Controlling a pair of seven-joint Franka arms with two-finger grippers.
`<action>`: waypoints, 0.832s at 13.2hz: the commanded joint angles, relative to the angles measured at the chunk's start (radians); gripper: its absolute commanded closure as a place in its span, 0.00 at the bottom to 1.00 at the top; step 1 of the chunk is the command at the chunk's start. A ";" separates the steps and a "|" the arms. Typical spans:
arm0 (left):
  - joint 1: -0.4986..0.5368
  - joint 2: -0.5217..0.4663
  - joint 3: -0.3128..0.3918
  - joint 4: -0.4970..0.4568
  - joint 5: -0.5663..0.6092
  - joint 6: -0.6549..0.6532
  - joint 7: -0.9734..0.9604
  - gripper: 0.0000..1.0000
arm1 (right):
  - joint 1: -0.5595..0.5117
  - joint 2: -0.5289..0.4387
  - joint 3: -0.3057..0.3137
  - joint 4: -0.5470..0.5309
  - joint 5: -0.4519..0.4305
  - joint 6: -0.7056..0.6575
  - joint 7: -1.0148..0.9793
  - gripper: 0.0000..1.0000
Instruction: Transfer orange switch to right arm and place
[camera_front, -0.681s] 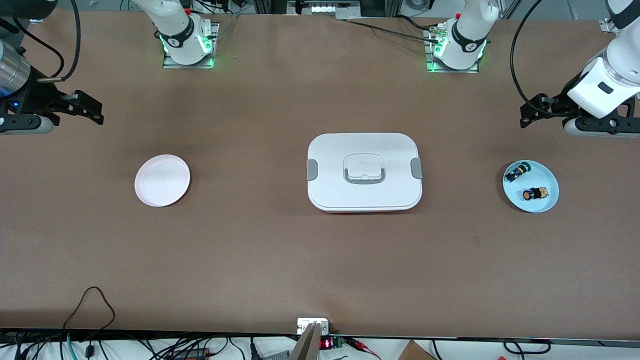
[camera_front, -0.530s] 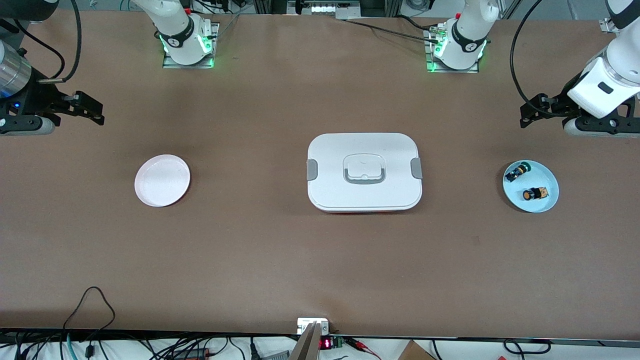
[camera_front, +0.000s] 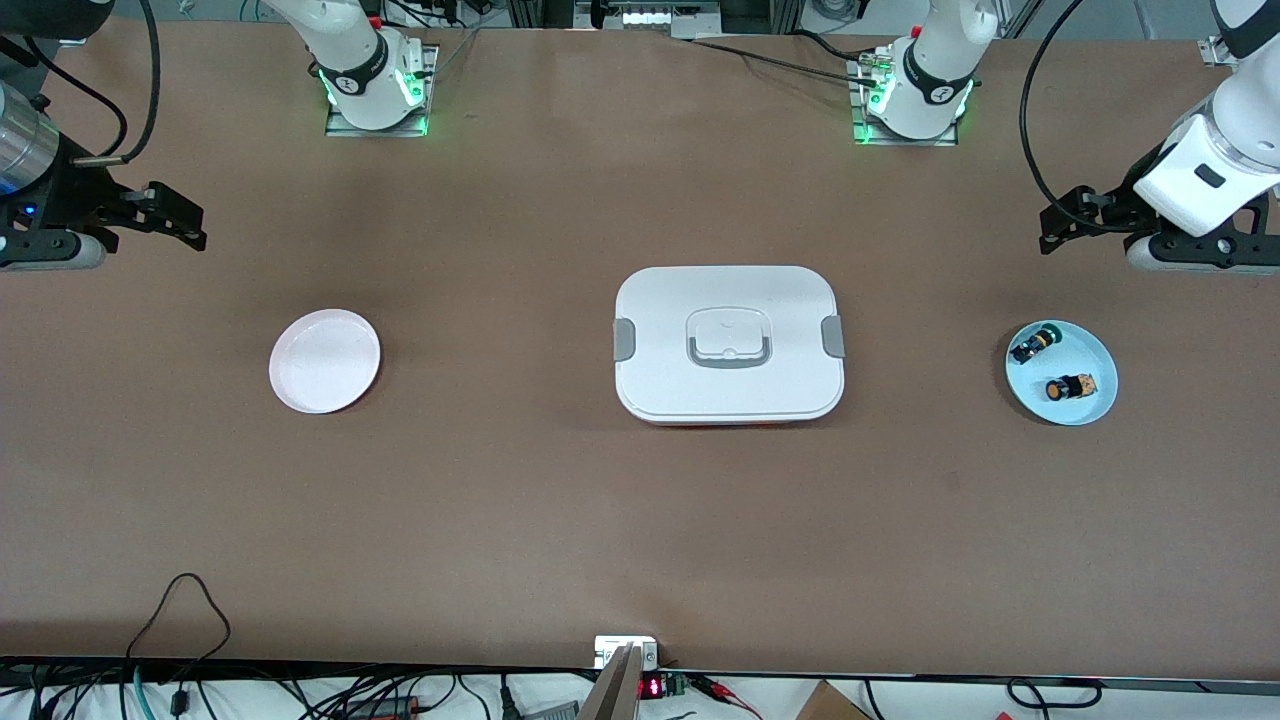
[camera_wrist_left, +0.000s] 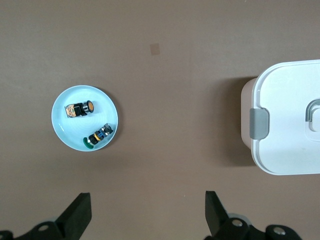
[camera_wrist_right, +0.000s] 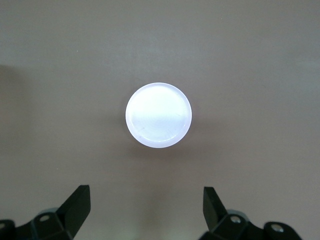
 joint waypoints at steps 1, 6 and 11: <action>0.004 0.015 0.001 0.033 0.021 -0.059 -0.018 0.00 | -0.003 0.012 0.001 0.028 0.012 -0.023 -0.013 0.00; 0.033 0.036 0.012 0.033 0.021 -0.100 -0.036 0.00 | 0.002 0.018 0.005 0.028 0.012 -0.023 -0.013 0.00; 0.070 0.123 0.001 0.062 0.021 -0.111 -0.036 0.00 | 0.003 0.020 0.005 0.028 0.014 -0.022 -0.004 0.00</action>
